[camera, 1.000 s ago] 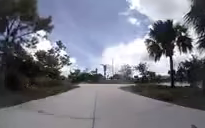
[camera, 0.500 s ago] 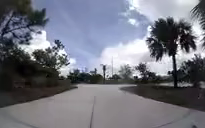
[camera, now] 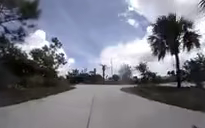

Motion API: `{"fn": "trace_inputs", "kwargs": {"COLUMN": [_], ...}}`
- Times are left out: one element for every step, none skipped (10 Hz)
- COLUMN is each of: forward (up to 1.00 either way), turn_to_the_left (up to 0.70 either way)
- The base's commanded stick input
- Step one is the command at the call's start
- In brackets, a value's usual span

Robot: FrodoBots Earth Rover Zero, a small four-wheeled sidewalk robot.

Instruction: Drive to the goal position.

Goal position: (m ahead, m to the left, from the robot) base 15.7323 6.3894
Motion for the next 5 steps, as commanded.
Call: {"fn": "trace_inputs", "kwargs": {"forward": [0.85, 0.85, 0.85, 0.85, 0.85], "turn_to_the_left": [0.00, 0.00, 0.00, 0.00, 0.00]}}
